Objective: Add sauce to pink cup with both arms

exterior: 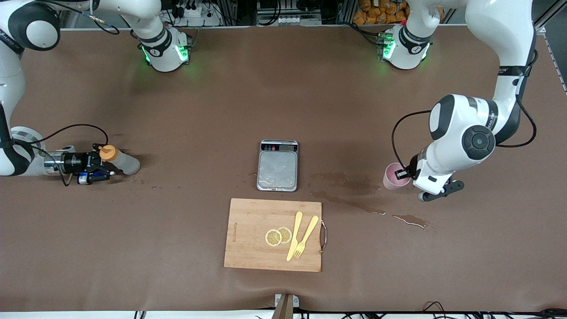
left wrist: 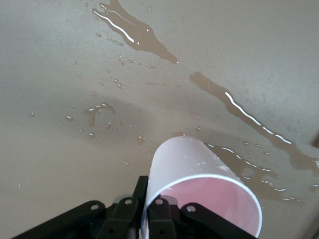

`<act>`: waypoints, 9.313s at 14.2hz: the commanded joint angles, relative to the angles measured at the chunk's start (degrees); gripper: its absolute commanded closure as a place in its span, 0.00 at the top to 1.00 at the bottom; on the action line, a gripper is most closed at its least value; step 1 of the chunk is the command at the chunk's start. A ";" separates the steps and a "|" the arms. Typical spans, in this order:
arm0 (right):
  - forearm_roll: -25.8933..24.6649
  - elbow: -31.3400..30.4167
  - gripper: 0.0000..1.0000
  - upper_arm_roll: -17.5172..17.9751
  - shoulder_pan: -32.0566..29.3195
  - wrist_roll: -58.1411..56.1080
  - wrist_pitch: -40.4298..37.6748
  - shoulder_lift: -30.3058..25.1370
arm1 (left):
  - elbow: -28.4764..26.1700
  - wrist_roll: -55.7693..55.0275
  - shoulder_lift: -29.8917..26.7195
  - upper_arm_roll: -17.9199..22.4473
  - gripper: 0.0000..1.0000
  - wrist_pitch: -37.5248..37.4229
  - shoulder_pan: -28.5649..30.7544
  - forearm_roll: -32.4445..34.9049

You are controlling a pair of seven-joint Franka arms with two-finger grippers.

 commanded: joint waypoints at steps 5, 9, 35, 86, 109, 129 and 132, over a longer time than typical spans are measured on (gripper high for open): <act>0.17 1.35 0.50 0.19 2.47 2.12 -0.71 -1.76 | 6.59 -7.10 -4.93 -4.52 0.00 -14.55 -0.95 0.83; -2.36 3.71 0.52 0.01 4.58 6.16 -0.79 -4.13 | 9.76 -17.10 -4.93 -11.72 0.00 -17.64 -1.04 0.65; -22.06 9.44 0.55 -0.08 21.81 34.90 4.48 -17.14 | 22.07 -47.54 21.44 -12.36 0.00 10.22 -21.43 5.49; -69.14 20.60 0.33 -0.34 71.98 92.91 -8.26 -16.26 | 19.79 -2.11 -7.90 -10.69 1.00 -27.40 1.15 2.32; -92.11 27.28 0.00 -0.69 74.54 80.09 -12.83 -10.11 | 13.98 28.84 -21.45 1.18 1.00 -33.64 1.07 4.96; -89.83 27.46 0.00 -0.34 75.34 83.95 -10.20 -10.02 | 15.65 29.80 -20.49 0.65 1.00 -33.73 2.74 4.70; -86.59 27.54 0.00 -0.25 74.90 84.04 -9.76 -10.72 | 15.74 29.19 -20.49 0.65 1.00 -33.73 2.65 4.70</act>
